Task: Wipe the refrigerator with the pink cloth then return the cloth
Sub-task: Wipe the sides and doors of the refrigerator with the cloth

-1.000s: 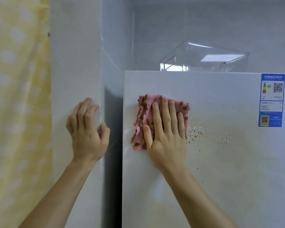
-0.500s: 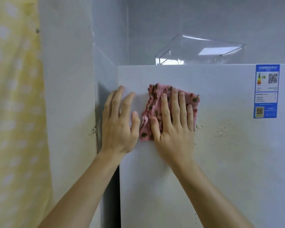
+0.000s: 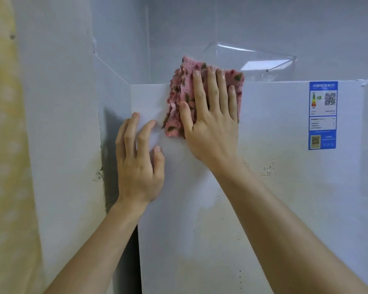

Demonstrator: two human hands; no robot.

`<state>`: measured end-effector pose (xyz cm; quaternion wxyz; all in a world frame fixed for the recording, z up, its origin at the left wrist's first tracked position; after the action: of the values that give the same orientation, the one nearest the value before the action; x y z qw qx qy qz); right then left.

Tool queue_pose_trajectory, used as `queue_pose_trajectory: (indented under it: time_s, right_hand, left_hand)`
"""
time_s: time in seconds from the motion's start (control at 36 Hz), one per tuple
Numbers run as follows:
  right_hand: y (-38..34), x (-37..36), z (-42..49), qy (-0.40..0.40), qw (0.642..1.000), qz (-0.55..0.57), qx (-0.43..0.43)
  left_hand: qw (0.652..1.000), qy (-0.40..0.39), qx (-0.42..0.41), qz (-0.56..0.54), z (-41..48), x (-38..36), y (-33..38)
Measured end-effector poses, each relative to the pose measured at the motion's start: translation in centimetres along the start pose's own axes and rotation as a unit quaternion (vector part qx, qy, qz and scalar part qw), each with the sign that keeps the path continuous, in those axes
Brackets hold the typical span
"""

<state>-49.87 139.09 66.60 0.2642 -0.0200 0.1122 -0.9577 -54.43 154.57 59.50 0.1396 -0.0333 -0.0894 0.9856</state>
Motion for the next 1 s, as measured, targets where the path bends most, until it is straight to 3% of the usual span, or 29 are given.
queue_pose_trajectory:
  time_s: [0.28,0.58,1.0]
  right_hand:
    - [5.2,0.8,-6.8,-0.074,0.997,-0.004,0.01]
    - [5.9,1.4,2.5,-0.067,0.998,-0.004,-0.021]
    - [11.3,2.0,-6.6,-0.122,0.993,-0.007,-0.002]
  left_hand:
    - [1.0,0.003,-0.008,0.015,-0.2,-0.2,0.6]
    - [0.999,0.009,-0.007,0.03,0.2,0.0,0.8]
    - [0.999,0.012,0.01,0.035,-0.5,-0.4,1.5]
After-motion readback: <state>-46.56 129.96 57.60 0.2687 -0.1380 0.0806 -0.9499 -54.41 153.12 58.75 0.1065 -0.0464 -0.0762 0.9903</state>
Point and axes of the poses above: each hand's wrist, its own z-axis towards the middle knuckle, its own x-axis out of the back of the hand, y = z × x, the point moved 6 cm from there along z, towards the middle knuckle, and after that the axes turned 11 degrees about -x, right-handed, at the moved point
